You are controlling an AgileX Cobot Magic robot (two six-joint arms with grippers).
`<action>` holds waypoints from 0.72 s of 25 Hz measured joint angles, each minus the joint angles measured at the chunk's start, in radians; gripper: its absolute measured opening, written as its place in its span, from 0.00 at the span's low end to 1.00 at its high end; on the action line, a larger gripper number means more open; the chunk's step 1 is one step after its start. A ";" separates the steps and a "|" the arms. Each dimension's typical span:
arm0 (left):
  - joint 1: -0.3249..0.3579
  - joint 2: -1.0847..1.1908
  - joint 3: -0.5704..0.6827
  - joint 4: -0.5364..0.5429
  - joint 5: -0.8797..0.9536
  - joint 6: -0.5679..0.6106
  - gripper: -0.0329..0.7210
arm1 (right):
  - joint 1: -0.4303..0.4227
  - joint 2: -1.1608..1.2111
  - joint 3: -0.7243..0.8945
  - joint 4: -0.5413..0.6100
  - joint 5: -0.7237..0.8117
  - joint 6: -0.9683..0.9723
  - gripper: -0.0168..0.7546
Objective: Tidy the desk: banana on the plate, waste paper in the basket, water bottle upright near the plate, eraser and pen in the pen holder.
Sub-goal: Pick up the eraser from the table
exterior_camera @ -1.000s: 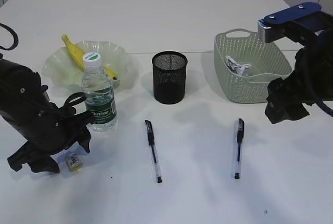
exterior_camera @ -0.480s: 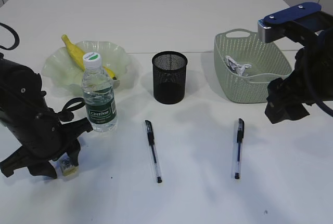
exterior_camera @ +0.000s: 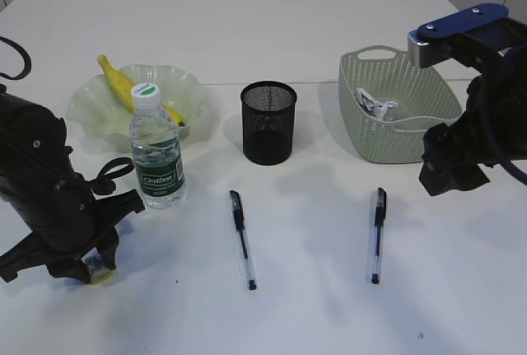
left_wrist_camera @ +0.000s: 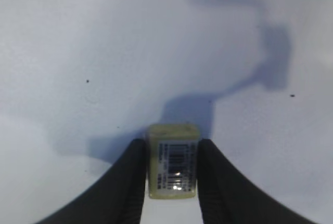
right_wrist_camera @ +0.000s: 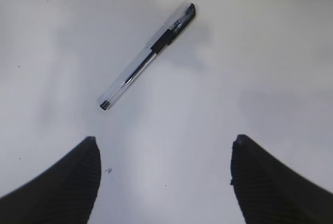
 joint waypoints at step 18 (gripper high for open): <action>0.000 -0.106 0.006 0.095 0.007 -0.002 0.29 | 0.000 0.000 0.000 0.000 0.000 0.000 0.77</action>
